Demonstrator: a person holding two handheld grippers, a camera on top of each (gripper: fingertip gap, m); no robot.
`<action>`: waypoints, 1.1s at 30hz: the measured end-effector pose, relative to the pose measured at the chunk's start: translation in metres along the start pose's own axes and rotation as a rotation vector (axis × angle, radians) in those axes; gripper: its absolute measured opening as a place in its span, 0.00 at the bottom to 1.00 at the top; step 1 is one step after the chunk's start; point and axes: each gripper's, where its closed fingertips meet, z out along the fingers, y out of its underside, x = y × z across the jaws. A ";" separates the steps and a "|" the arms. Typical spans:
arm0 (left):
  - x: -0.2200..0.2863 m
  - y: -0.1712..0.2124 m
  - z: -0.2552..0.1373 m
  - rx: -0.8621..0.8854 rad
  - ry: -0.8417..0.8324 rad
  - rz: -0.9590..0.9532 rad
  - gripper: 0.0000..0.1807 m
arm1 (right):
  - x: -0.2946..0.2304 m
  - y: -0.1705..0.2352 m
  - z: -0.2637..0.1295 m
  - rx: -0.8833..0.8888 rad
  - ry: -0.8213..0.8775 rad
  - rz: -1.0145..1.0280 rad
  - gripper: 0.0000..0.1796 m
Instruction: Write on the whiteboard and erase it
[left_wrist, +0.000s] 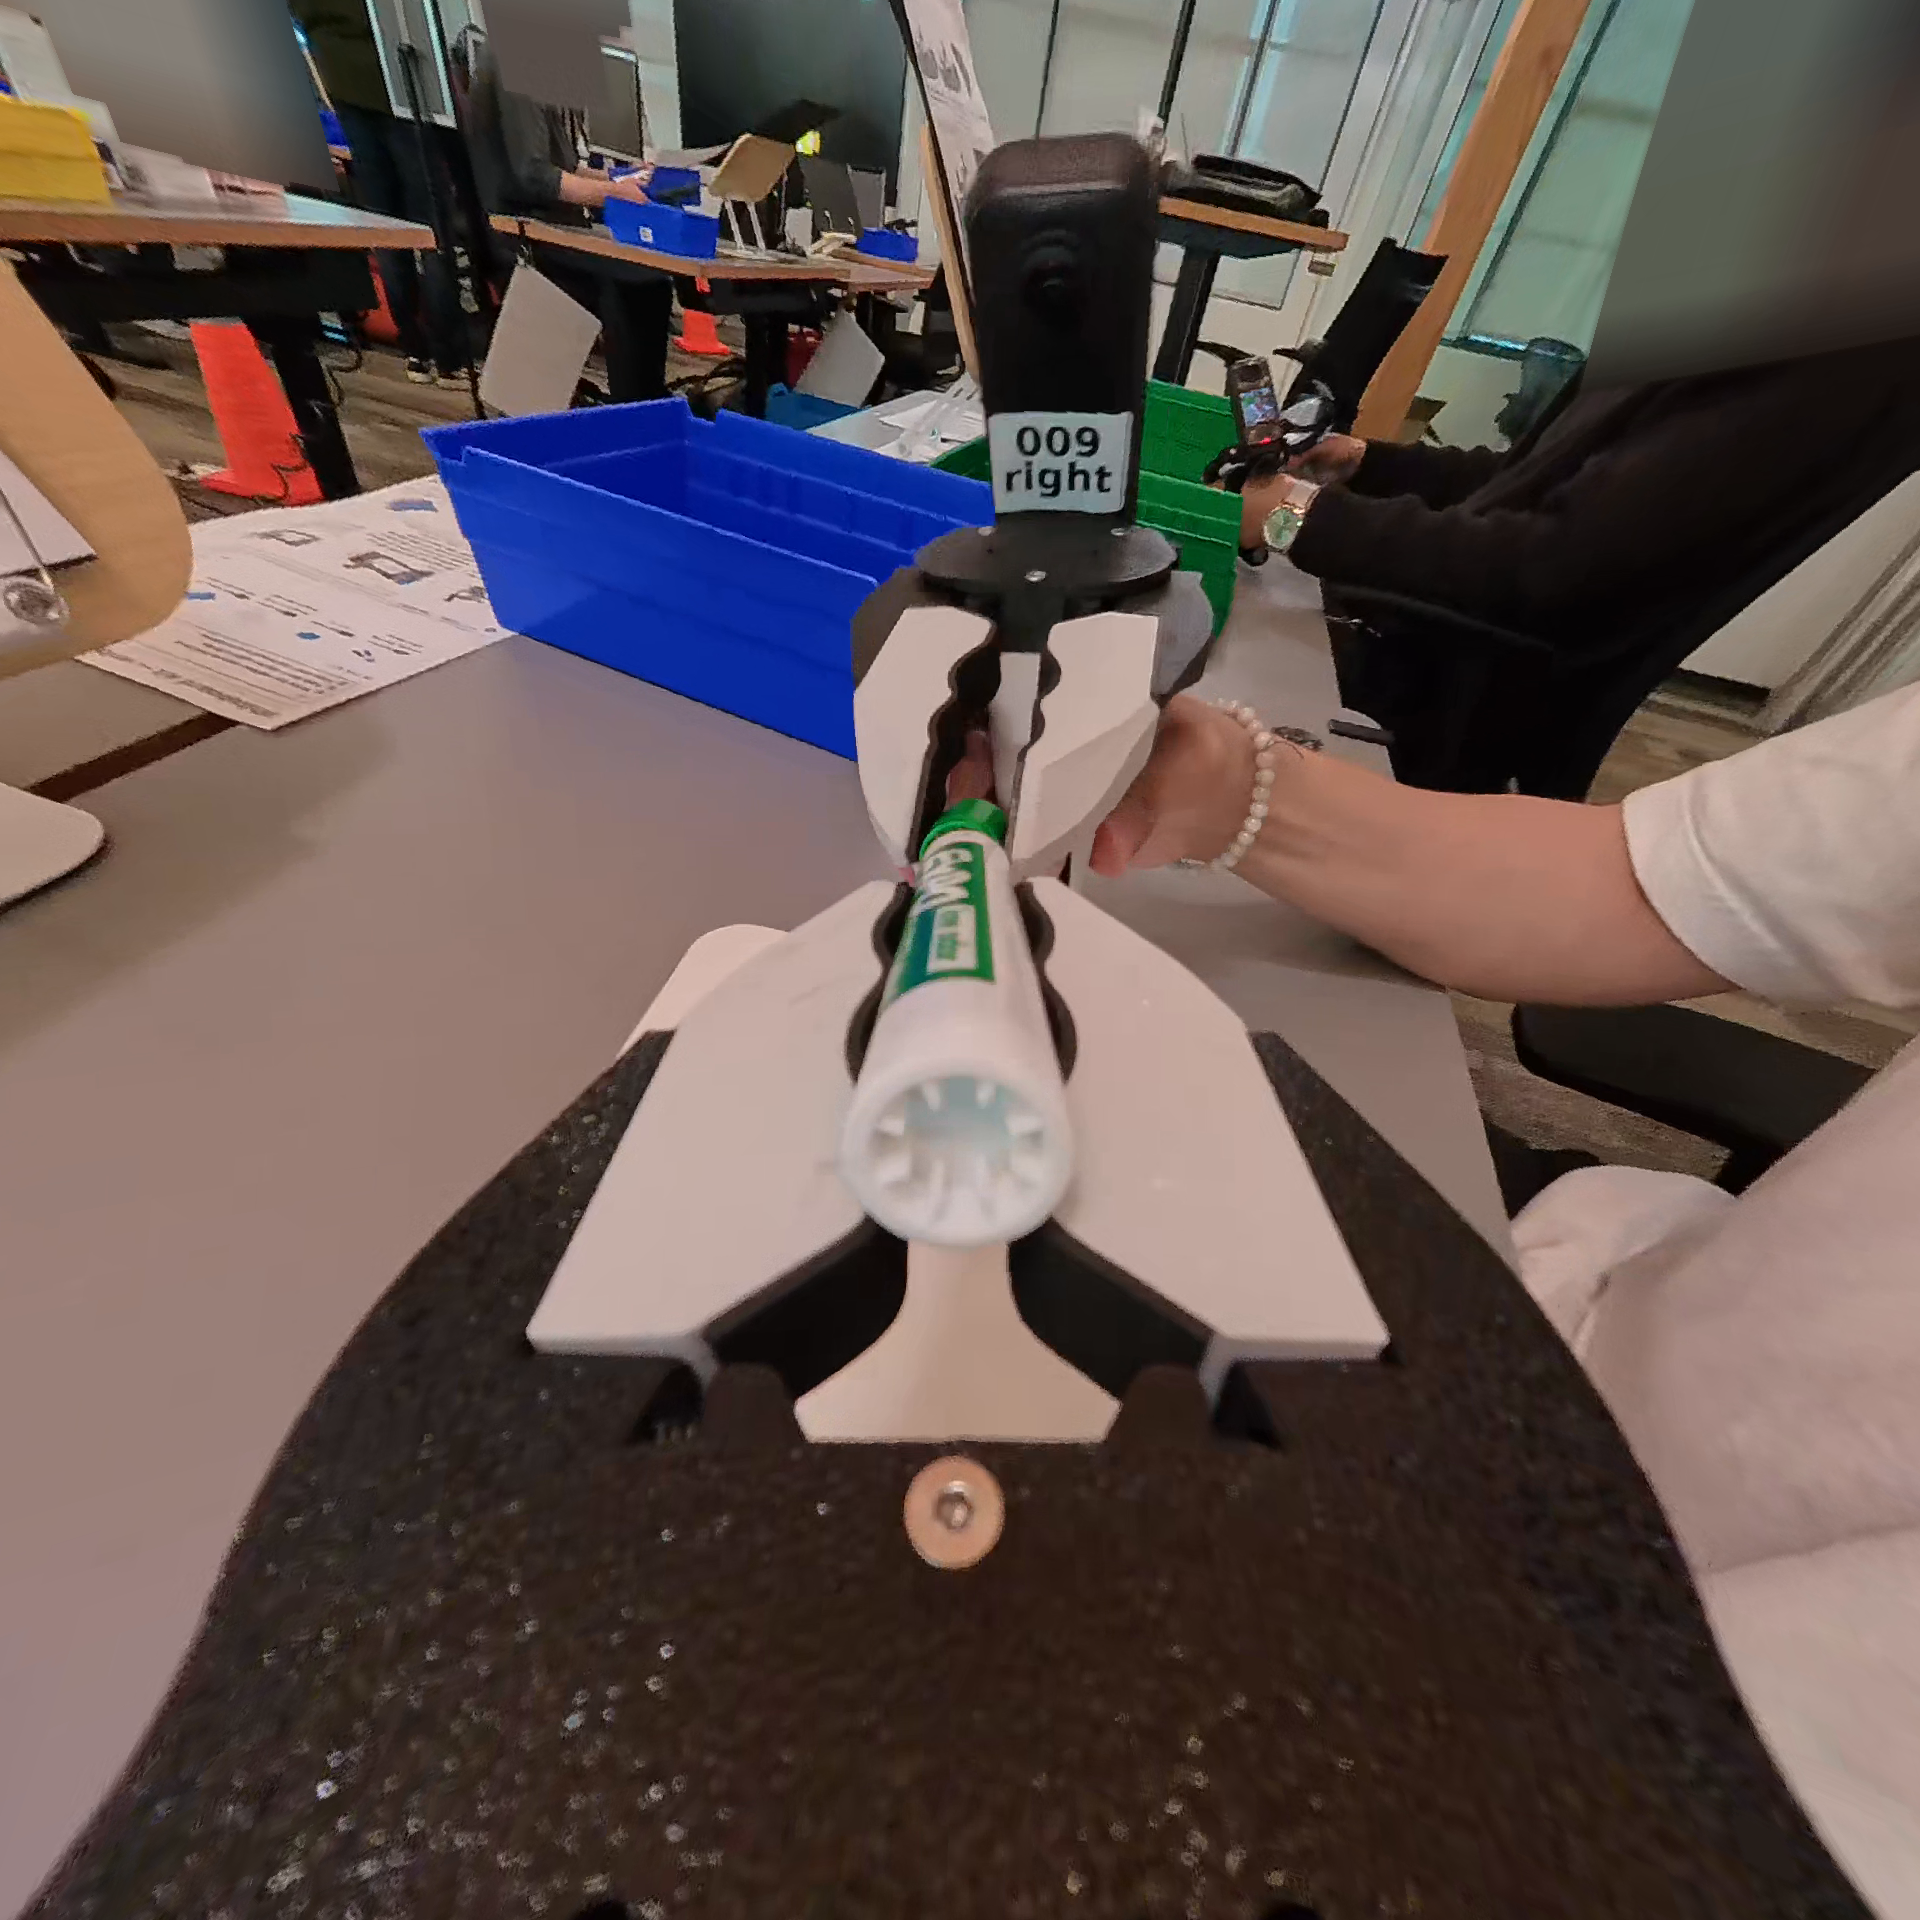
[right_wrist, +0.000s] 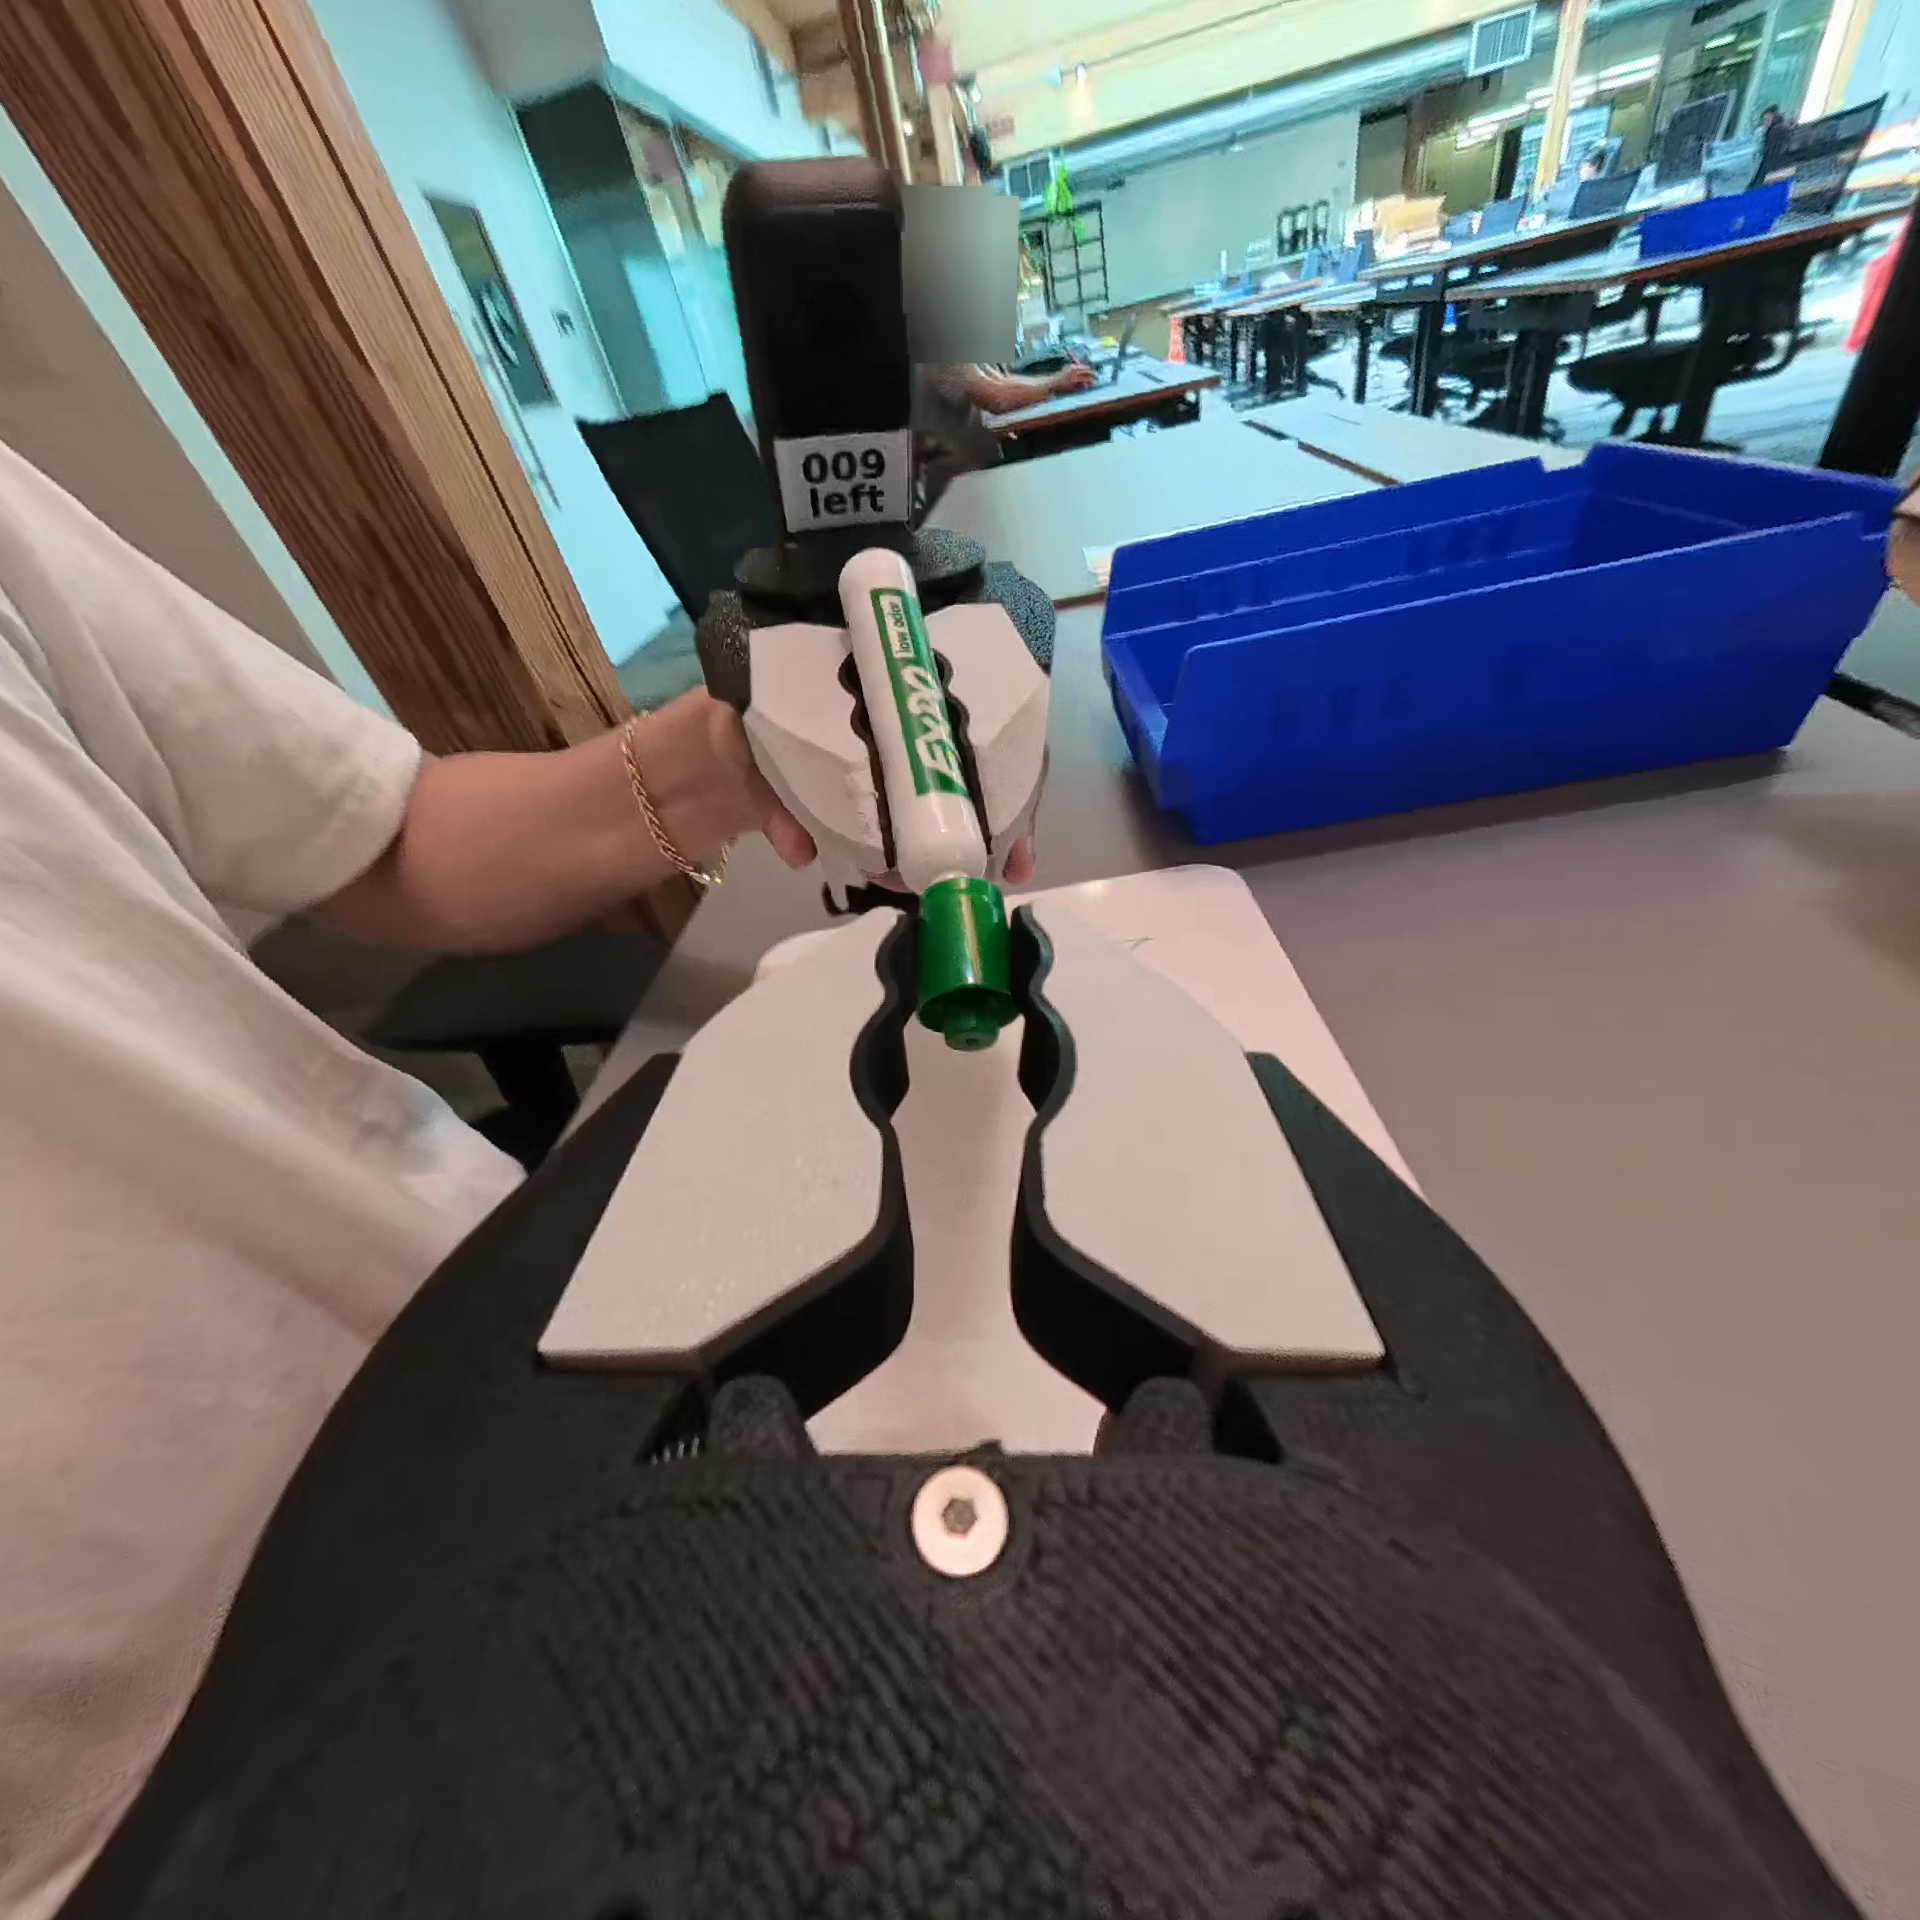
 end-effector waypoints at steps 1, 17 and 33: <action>0.000 0.000 0.000 -0.010 -0.009 0.013 0.10 | 0.001 0.001 0.000 0.006 -0.015 0.027 0.10; -0.008 -0.011 -0.004 0.011 -0.066 0.062 0.20 | 0.004 0.001 -0.012 -0.050 0.060 -0.128 0.10; -0.010 -0.002 -0.005 0.049 -0.015 0.012 0.19 | -0.004 0.009 -0.003 -0.114 0.045 -0.208 0.10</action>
